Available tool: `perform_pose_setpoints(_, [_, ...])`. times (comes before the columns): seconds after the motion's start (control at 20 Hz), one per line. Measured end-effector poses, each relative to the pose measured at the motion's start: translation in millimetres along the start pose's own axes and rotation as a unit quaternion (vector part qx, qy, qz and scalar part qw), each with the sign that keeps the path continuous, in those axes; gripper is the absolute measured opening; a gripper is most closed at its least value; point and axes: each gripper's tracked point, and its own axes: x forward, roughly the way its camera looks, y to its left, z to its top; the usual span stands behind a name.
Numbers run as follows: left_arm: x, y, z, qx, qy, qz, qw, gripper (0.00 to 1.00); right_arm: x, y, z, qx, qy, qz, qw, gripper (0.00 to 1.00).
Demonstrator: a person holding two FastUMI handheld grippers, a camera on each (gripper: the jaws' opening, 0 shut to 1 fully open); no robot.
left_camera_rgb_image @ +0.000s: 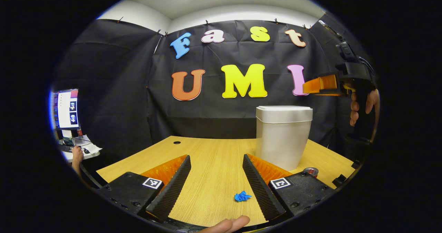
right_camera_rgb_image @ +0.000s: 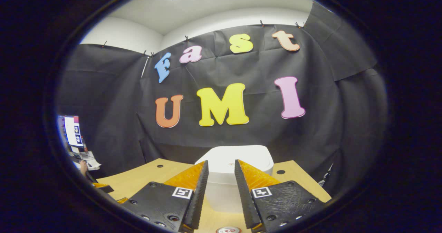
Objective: Press the lid of the desktop garbage bin to open it, pick up the crumpled paper on the desktop and throw it into the bin, then pick up the pop can on the desktop and drop it into the bin, and finally close the garbage bin lid.
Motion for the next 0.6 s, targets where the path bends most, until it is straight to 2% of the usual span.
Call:
perform_pose_setpoints(0.1, [2, -2, -1, -0.001, 0.000, -0.001, 1.000, 0.98, 19, -11, 5, -0.009, 0.002, -0.017, 1.000, 0.13])
perform_pose_setpoints(0.15, [3, -4, -3, -0.004, 0.003, -0.004, 1.000, 0.98, 26, -11, 5, -0.011, 0.012, -0.010, 1.000, 0.04])
perform_pose_setpoints(0.2, [3, -5, -4, -0.007, 0.004, -0.006, 1.000, 0.98, 35, -4, 0, -0.013, 0.027, 0.003, 1.000, 0.00])
perform_pose_setpoints(0.25, [4, -4, -5, -0.008, 0.006, -0.007, 1.000, 0.98, 41, -4, -2, -0.019, 0.039, 0.000, 0.999, 0.00])
perform_pose_setpoints(0.35, [6, -3, -5, -0.009, 0.005, -0.007, 1.000, 0.98, 61, -25, 4, -0.026, 0.041, -0.037, 0.998, 0.00])
perform_pose_setpoints(0.4, [6, -3, -4, -0.012, 0.002, -0.008, 1.000, 0.98, 54, -29, 9, -0.025, 0.040, -0.050, 0.998, 0.00])
perform_pose_setpoints(0.6, [8, -2, -6, -0.015, 0.004, -0.009, 1.000, 0.98, 65, -11, -19, -0.018, 0.074, -0.032, 0.997, 0.00])
